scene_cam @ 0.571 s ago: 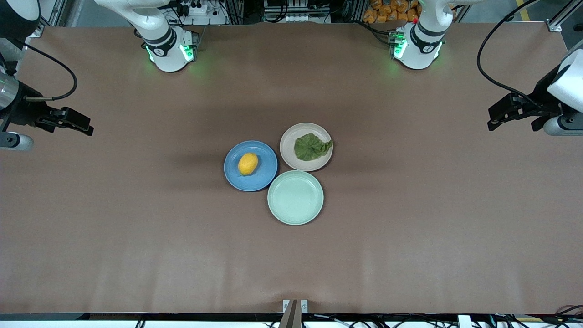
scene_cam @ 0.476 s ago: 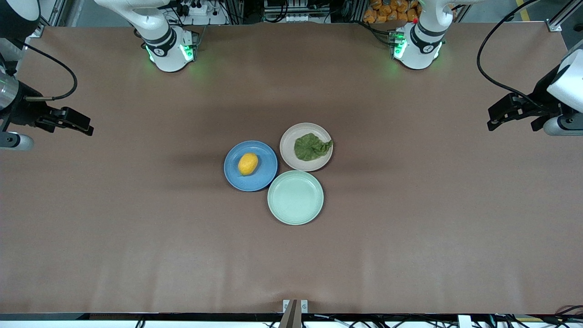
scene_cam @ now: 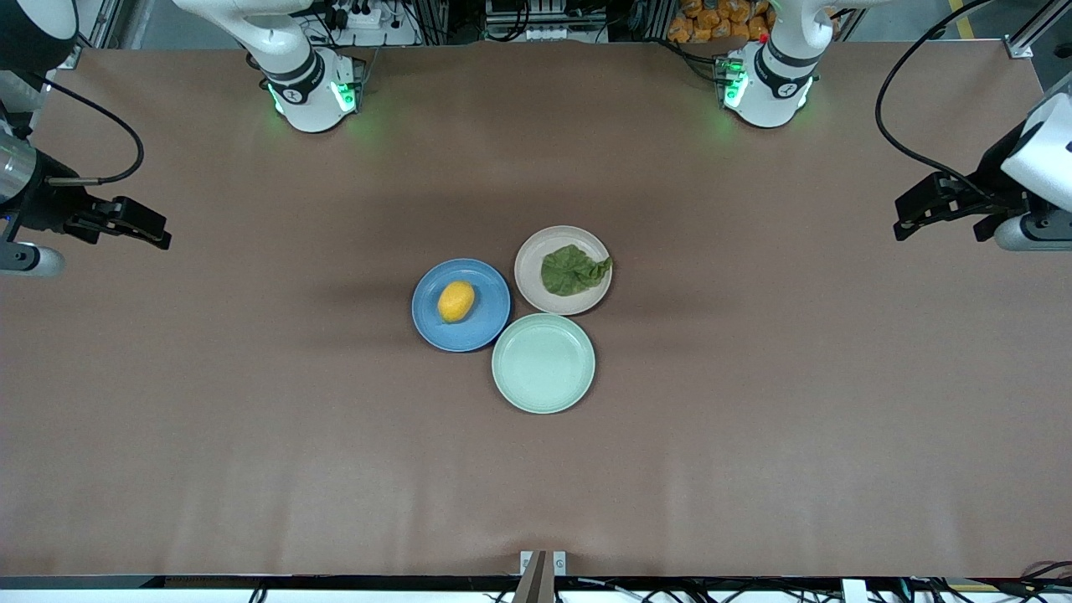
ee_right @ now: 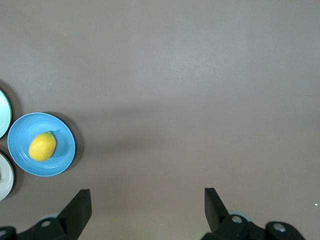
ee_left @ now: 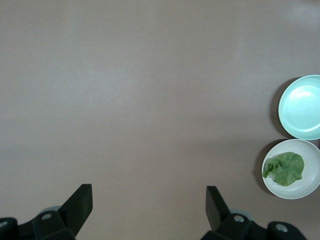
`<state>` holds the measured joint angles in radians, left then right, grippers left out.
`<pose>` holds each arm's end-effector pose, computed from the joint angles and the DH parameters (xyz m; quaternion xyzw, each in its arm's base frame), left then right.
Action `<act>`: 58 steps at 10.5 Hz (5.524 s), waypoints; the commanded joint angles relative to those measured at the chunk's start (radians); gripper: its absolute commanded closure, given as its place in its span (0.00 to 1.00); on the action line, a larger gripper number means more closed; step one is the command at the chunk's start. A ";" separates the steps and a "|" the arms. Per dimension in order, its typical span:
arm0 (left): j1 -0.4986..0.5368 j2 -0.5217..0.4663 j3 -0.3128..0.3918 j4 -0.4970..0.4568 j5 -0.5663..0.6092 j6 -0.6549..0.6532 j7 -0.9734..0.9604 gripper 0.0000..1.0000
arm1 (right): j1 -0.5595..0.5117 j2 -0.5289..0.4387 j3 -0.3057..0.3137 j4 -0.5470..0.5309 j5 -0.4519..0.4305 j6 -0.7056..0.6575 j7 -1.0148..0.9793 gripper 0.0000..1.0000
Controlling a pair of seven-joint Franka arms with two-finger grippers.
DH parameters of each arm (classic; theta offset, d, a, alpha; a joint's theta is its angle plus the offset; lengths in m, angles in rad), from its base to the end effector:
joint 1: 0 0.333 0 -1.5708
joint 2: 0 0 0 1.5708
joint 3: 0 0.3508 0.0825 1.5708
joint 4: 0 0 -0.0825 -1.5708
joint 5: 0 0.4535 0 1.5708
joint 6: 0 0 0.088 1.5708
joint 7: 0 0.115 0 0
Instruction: Pick lemon and lettuce from blue and beige plates
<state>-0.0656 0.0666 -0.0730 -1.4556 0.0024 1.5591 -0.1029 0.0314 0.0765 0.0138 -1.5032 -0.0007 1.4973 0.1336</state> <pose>0.6408 -0.0873 0.6704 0.9997 -0.0177 0.0183 0.0034 0.6409 0.0286 0.6331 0.9982 -0.0442 -0.0410 0.0035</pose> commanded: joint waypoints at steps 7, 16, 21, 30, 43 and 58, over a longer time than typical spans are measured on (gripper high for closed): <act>-0.202 0.166 -0.205 -0.025 -0.022 0.151 -0.707 0.00 | 0.289 0.191 0.008 -0.002 0.179 0.185 0.698 0.00; -0.341 0.478 -0.200 -0.048 -0.016 0.352 -0.929 0.00 | 0.470 0.443 0.008 -0.265 0.202 0.739 0.773 0.00; -0.390 0.577 -0.209 -0.051 0.001 0.439 -0.965 0.02 | 0.493 0.526 0.009 -0.262 0.209 0.751 0.773 0.00; -0.482 0.644 -0.223 -0.271 0.246 0.635 -1.204 0.00 | 0.441 0.519 0.014 -0.127 0.240 0.549 0.683 1.00; -0.439 0.582 -0.241 -0.099 0.202 0.648 -1.226 1.00 | -0.114 0.433 0.003 -0.316 0.122 0.465 -0.058 0.99; -0.072 0.616 -0.054 -0.117 0.209 0.677 -0.192 0.15 | -0.145 0.312 0.006 -0.194 0.122 0.272 -0.128 0.00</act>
<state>-0.1160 0.6940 -0.1426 -1.5652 0.2178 2.2416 -0.3292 -0.0972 0.4645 0.0023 -1.7226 0.1329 1.8360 0.0063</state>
